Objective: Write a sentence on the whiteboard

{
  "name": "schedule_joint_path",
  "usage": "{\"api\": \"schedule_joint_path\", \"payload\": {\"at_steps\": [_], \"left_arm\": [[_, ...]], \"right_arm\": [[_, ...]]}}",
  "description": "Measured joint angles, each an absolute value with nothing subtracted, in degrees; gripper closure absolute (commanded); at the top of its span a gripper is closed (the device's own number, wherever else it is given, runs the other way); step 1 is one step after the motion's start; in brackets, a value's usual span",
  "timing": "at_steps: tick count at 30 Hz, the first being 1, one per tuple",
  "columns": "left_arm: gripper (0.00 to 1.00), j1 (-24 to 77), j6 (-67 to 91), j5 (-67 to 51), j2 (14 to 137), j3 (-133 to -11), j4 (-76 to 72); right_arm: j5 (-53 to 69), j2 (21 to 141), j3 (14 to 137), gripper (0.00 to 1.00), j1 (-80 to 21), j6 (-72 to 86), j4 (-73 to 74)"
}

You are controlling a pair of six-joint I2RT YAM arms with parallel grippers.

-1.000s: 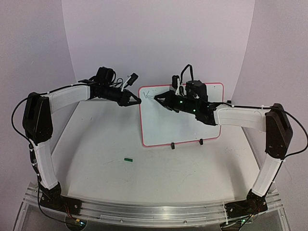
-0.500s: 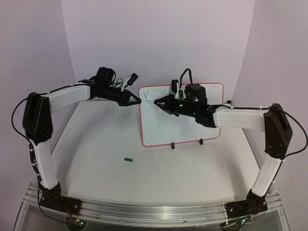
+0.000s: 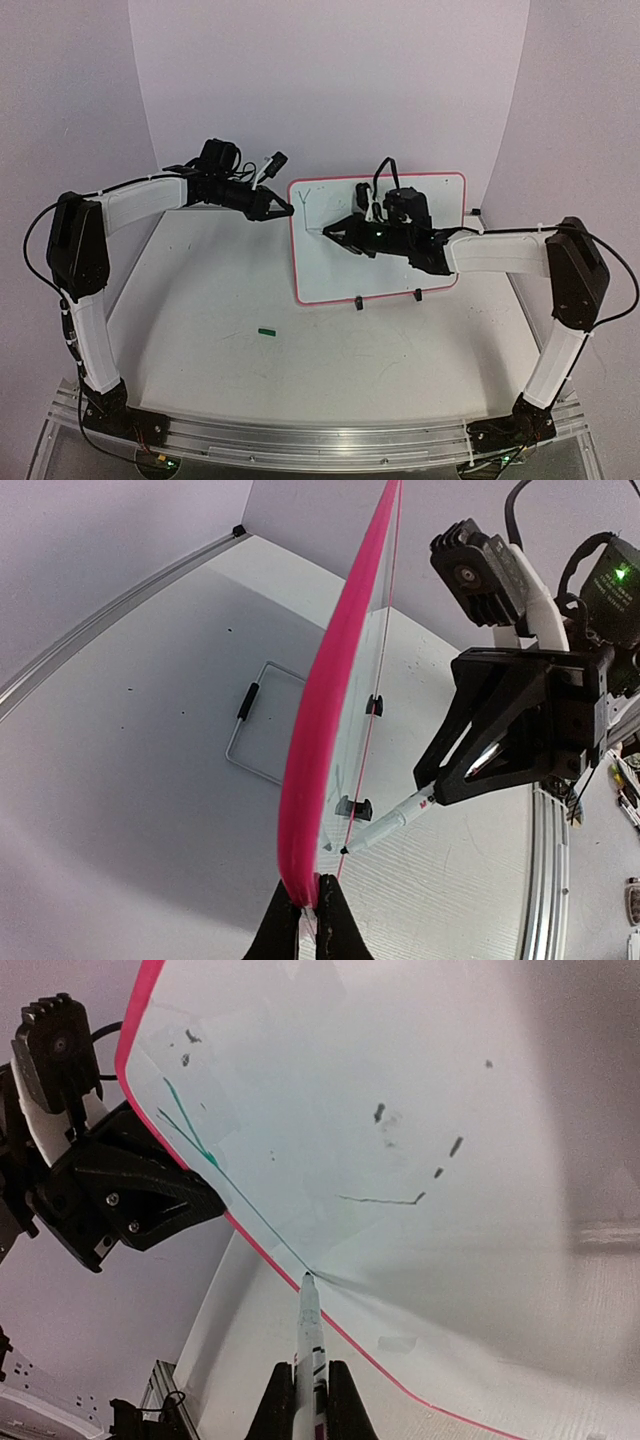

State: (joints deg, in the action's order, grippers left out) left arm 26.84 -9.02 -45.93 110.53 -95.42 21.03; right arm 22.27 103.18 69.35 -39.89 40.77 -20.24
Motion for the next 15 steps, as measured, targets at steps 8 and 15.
{"api": "schedule_joint_path", "payload": {"at_steps": [8,15], "left_arm": [[1.0,27.0,-9.0,-45.9,110.4,-95.4,21.0],[1.0,27.0,-9.0,-45.9,110.4,-95.4,21.1]], "right_arm": [[21.2,98.1,69.3,1.0,-39.8,40.0,-20.4],[18.6,97.8,69.5,1.0,-39.8,39.2,-19.8]]}}
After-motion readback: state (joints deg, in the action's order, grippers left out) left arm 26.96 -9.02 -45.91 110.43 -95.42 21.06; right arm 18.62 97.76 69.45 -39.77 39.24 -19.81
